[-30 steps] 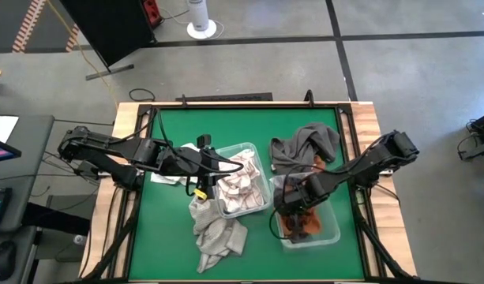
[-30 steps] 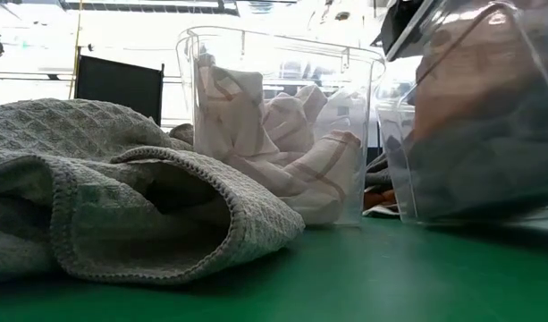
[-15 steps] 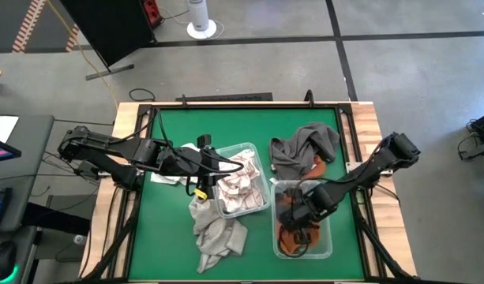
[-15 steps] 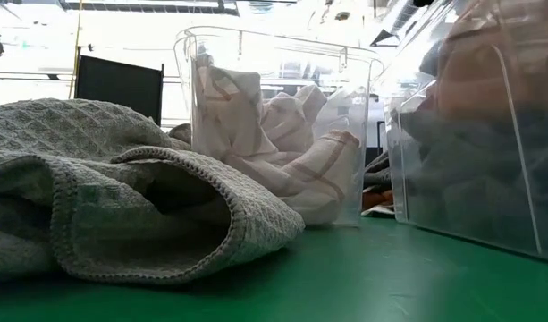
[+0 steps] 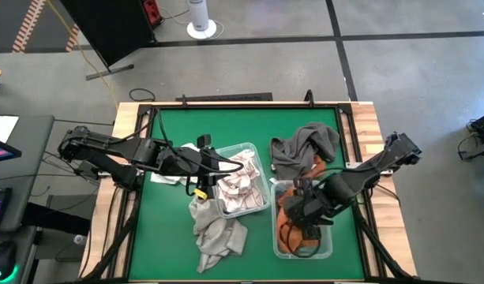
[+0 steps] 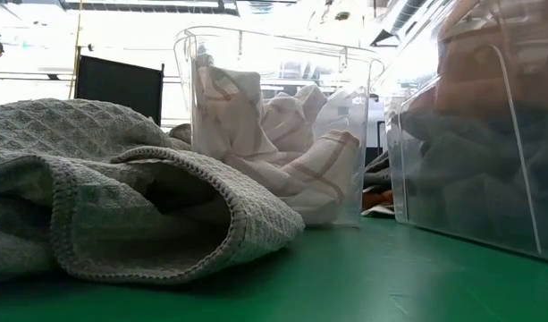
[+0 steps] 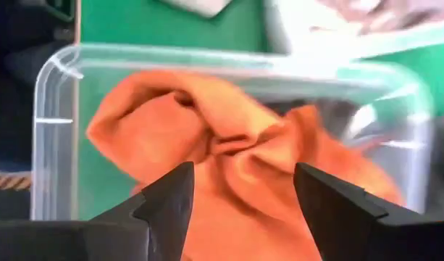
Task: Sort microfiber towel by color & place in baskets
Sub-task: Put the light grey microfiber towel into the left transparent bin
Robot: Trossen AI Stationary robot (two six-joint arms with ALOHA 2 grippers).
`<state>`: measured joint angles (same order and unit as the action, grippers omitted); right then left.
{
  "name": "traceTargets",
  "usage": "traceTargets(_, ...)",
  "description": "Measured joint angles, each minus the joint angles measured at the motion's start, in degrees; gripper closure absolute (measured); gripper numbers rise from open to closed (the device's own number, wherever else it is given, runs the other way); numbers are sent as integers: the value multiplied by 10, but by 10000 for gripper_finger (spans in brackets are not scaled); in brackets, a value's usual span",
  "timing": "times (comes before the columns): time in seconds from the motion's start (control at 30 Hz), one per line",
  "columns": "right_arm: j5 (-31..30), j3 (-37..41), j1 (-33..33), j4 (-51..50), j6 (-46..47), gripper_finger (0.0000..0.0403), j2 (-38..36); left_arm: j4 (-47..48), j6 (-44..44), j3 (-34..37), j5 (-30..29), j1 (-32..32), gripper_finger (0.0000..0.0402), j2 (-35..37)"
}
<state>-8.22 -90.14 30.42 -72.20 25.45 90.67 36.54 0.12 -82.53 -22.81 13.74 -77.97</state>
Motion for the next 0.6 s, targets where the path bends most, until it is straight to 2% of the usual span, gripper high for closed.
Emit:
traceTargets(0.17, -175, -30, -16, -146, -9, 133, -1, -18, 0, 21, 0, 0, 214, 0)
traceTargets(0.23, -215, -26, -38, -182, 6, 133, -7, -36, 0, 38, 1, 1, 214, 0)
traceTargets(0.4, -219, 17, -138, -141, -48, 133, -51, -111, 20, 81, 1, 1, 214, 0)
traceTargets(0.53, -219, 50, -230, -132, -90, 133, -81, -208, 58, 108, -5, 1, 214, 0)
traceTargets(0.6, -226, 73, -268, -93, -105, 133, -108, -250, 75, 115, -6, -2, 214, 0)
